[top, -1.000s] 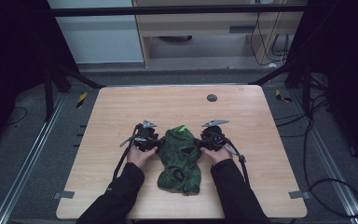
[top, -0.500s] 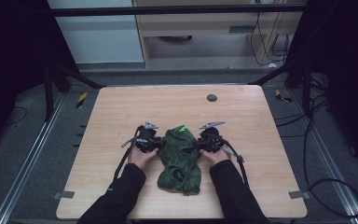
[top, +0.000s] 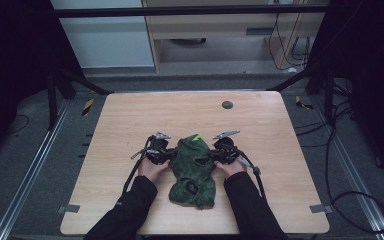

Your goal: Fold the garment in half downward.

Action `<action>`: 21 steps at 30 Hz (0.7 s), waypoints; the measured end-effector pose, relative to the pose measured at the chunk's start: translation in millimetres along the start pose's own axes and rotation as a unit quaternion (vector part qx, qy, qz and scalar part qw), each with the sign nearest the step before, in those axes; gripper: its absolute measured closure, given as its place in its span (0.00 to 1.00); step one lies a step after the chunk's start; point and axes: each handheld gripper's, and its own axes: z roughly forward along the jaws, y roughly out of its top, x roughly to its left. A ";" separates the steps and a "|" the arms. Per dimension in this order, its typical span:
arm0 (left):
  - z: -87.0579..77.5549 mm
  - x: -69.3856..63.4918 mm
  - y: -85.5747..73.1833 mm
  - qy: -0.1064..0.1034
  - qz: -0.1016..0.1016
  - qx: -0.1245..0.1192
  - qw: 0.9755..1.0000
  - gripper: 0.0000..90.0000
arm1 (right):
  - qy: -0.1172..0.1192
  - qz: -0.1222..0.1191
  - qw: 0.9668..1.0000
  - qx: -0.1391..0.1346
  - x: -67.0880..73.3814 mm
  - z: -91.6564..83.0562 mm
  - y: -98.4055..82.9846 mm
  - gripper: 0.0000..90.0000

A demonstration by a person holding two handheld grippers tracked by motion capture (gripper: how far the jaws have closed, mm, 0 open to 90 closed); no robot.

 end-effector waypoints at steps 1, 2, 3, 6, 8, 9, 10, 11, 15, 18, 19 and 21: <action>-0.1 -0.1 0.0 0.000 -0.001 0.000 1.000 0.90 | 0.000 0.000 1.000 0.000 0.1 0.0 0.0 0.89; -0.1 -0.2 0.1 0.000 -0.002 0.001 1.000 0.91 | 0.000 0.001 1.000 0.001 0.2 0.0 0.1 0.90; -0.1 -0.5 0.2 0.001 -0.003 0.001 1.000 0.92 | -0.001 0.003 1.000 0.001 0.5 -0.1 0.2 0.91; -0.2 -1.7 0.6 0.005 -0.005 0.003 1.000 0.93 | 0.000 0.001 1.000 0.001 1.1 -0.2 0.3 0.93; -0.2 -3.2 0.7 0.010 -0.005 0.002 1.000 0.94 | -0.004 0.001 1.000 0.002 1.8 0.0 0.5 0.94; -0.2 -3.6 0.7 0.011 -0.006 0.001 1.000 0.94 | -0.004 0.001 1.000 0.002 1.8 0.0 0.5 0.94; -0.3 -3.9 0.8 0.012 -0.006 0.001 1.000 0.95 | -0.003 0.002 1.000 0.002 2.0 -0.1 0.5 0.95; -0.6 -4.1 0.9 0.012 -0.007 0.001 1.000 0.95 | -0.004 0.001 1.000 0.001 2.0 -0.3 0.6 0.95; -4.4 -4.4 2.1 0.012 -0.010 -0.002 1.000 0.96 | -0.004 -0.004 1.000 -0.007 2.3 -2.8 1.4 0.95; -11.1 -5.2 4.9 0.009 -0.012 -0.010 1.000 0.96 | -0.002 -0.006 1.000 -0.017 3.3 -9.2 3.1 0.95; -13.2 -5.6 5.8 0.009 -0.012 -0.013 1.000 0.96 | 0.000 -0.006 1.000 -0.021 3.5 -11.3 3.6 0.95; -17.6 -6.8 7.4 0.007 -0.010 -0.018 1.000 0.96 | 0.001 -0.008 1.000 -0.028 4.2 -15.8 4.7 0.95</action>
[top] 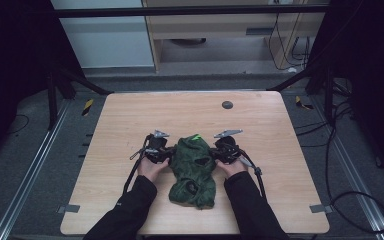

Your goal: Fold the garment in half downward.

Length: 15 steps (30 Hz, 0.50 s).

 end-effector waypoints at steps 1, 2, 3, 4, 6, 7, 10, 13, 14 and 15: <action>-2.2 -0.7 0.8 -0.001 0.002 -0.002 1.000 0.96 | 0.001 -0.001 1.000 -0.004 0.6 -2.0 0.5 0.95; -4.3 -1.6 1.4 -0.001 0.003 -0.004 1.000 0.96 | 0.001 -0.003 1.000 -0.007 1.0 -4.3 1.1 0.95; -6.5 -2.4 2.0 -0.002 0.005 -0.006 1.000 0.96 | 0.003 -0.004 1.000 -0.011 1.6 -6.4 1.8 0.95; -8.6 -3.3 2.5 -0.003 0.007 -0.009 1.000 0.96 | 0.003 -0.006 1.000 -0.015 2.1 -8.6 2.5 0.95; -13.1 -5.3 3.1 -0.005 0.011 -0.012 1.000 0.96 | 0.004 -0.008 1.000 -0.020 3.4 -13.2 3.8 0.95; -15.8 -6.2 3.2 -0.006 0.014 -0.015 1.000 0.96 | 0.005 -0.009 1.000 -0.025 3.8 -15.4 4.2 0.95; -24.6 -8.6 3.6 -0.010 0.018 -0.022 1.000 0.96 | 0.007 -0.012 0.999 -0.032 5.6 -21.6 4.8 0.95; -31.1 -10.0 3.3 -0.014 0.020 -0.028 0.999 0.96 | 0.010 -0.015 0.999 -0.036 8.1 -26.7 5.3 0.96; -32.5 -10.1 3.3 -0.015 0.021 -0.028 0.999 0.96 | 0.011 -0.018 0.999 -0.040 8.3 -27.6 5.6 0.96; -34.0 -10.3 3.4 -0.016 0.021 -0.029 0.999 0.96 | 0.013 -0.018 0.999 -0.041 8.5 -28.4 5.6 0.96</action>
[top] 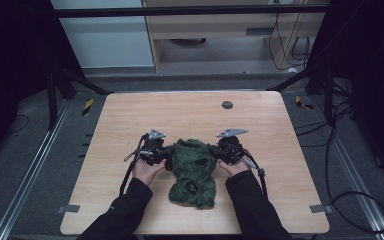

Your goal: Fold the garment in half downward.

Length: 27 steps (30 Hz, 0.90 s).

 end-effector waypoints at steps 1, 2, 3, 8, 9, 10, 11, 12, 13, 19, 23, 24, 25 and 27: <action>-1.6 -0.2 0.2 -0.002 -0.001 -0.002 1.000 0.96 | 0.001 -0.001 1.000 -0.001 0.3 -1.0 0.3 0.96; -2.3 -0.8 0.2 -0.003 -0.004 -0.005 1.000 0.96 | 0.002 -0.001 1.000 -0.002 0.8 -1.8 0.5 0.96; -3.2 -1.1 0.2 -0.003 -0.003 -0.007 1.000 0.96 | 0.004 0.000 1.000 -0.003 1.1 -2.4 0.5 0.96; -9.6 -2.0 0.9 -0.009 -0.007 -0.016 1.000 0.96 | 0.008 -0.005 1.000 -0.007 1.2 -5.5 1.1 0.96; -11.4 -2.2 0.9 -0.010 -0.006 -0.017 1.000 0.96 | 0.009 -0.003 1.000 -0.007 1.8 -6.5 1.3 0.96; -13.0 -2.7 0.7 -0.012 -0.006 -0.019 1.000 0.96 | 0.009 -0.003 1.000 -0.009 2.3 -7.4 1.7 0.96; -14.6 -3.0 0.5 -0.013 -0.005 -0.020 1.000 0.96 | 0.011 -0.007 1.000 -0.011 2.3 -8.3 2.1 0.96; -16.2 -3.6 0.3 -0.014 -0.004 -0.021 1.000 0.96 | 0.012 -0.006 1.000 -0.011 3.5 -9.3 2.6 0.96; -17.1 -3.9 0.0 -0.015 -0.003 -0.021 1.000 0.96 | 0.013 -0.006 1.000 -0.012 5.0 -10.8 3.1 0.96; -23.6 -7.5 -2.9 -0.020 0.005 -0.023 1.000 0.96 | 0.017 -0.021 1.000 -0.016 10.8 -16.1 4.3 0.96; -29.5 -9.7 -5.4 -0.024 0.011 -0.024 0.999 0.96 | 0.020 -0.028 0.999 -0.020 14.7 -20.4 3.8 0.96; -30.7 -10.6 -5.8 -0.026 0.011 -0.025 0.999 0.96 | 0.022 -0.029 0.999 -0.022 15.9 -22.0 3.6 0.96; -31.5 -11.4 -6.1 -0.026 0.011 -0.025 0.999 0.96 | 0.023 -0.030 0.999 -0.023 16.7 -23.5 3.3 0.96; -33.8 -13.8 -7.0 -0.029 0.011 -0.028 0.999 0.96 | 0.025 -0.032 0.999 -0.023 17.3 -25.7 2.4 0.96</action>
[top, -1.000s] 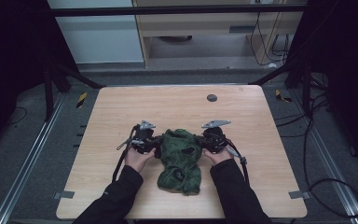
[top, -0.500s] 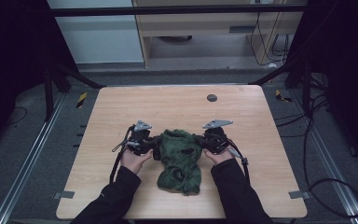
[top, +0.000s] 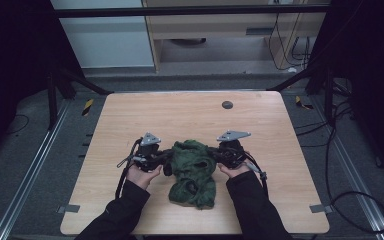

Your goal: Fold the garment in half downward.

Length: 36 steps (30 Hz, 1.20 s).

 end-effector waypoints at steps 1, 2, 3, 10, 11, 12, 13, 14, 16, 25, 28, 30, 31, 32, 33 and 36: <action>-1.1 -1.3 0.0 -0.002 0.002 0.001 1.000 0.96 | 0.000 -0.003 1.000 -0.001 0.3 -0.9 -0.6 0.96; -2.1 -2.9 -0.2 -0.003 0.002 -0.001 1.000 0.96 | 0.000 -0.002 1.000 0.000 0.7 -1.9 -1.1 0.96; -3.2 -4.3 -0.3 -0.005 0.003 -0.001 1.000 0.96 | 0.001 -0.001 1.000 -0.001 1.0 -2.9 -1.7 0.96; -10.4 -12.5 -3.9 -0.011 0.013 -0.002 1.000 0.96 | 0.007 -0.009 1.000 -0.002 4.5 -9.2 -4.4 0.96; -11.2 -12.9 -4.4 -0.012 0.013 -0.003 1.000 0.96 | 0.007 -0.007 1.000 -0.002 5.6 -10.5 -4.9 0.96; -12.3 -13.6 -5.2 -0.013 0.013 -0.003 1.000 0.96 | 0.007 -0.009 1.000 -0.004 5.9 -11.2 -5.3 0.96; -13.4 -14.2 -6.0 -0.013 0.015 -0.002 1.000 0.96 | 0.008 -0.010 1.000 -0.005 6.5 -12.4 -5.9 0.96; -14.5 -15.0 -7.2 -0.015 0.014 -0.004 1.000 0.96 | 0.008 -0.009 1.000 -0.005 7.4 -13.5 -6.6 0.96; -16.5 -17.1 -9.5 -0.015 0.016 -0.002 1.000 0.96 | 0.009 -0.010 1.000 -0.006 8.9 -15.3 -8.3 0.96; -21.8 -23.0 -15.2 -0.022 0.023 0.003 0.999 0.96 | 0.018 -0.014 1.000 -0.004 15.0 -21.4 -17.3 0.96; -23.7 -25.2 -17.0 -0.025 0.028 0.005 0.999 0.96 | 0.020 -0.014 1.000 -0.003 16.1 -23.0 -20.2 0.96; -24.2 -26.6 -18.9 -0.027 0.028 0.007 0.999 0.96 | 0.022 -0.015 1.000 -0.003 17.4 -24.2 -21.9 0.96; -24.4 -27.0 -19.8 -0.027 0.029 0.007 0.999 0.96 | 0.024 -0.015 1.000 -0.003 18.2 -24.8 -22.7 0.96; -24.8 -27.2 -20.4 -0.027 0.027 0.007 0.999 0.96 | 0.025 -0.016 1.000 -0.002 18.8 -25.2 -23.3 0.95; -25.8 -26.8 -20.7 -0.028 0.028 0.009 0.999 0.96 | 0.026 -0.017 1.000 -0.002 19.6 -25.7 -23.9 0.95; -28.2 -27.1 -21.9 -0.029 0.026 0.007 0.999 0.96 | 0.030 -0.017 0.999 -0.002 22.4 -27.9 -25.3 0.95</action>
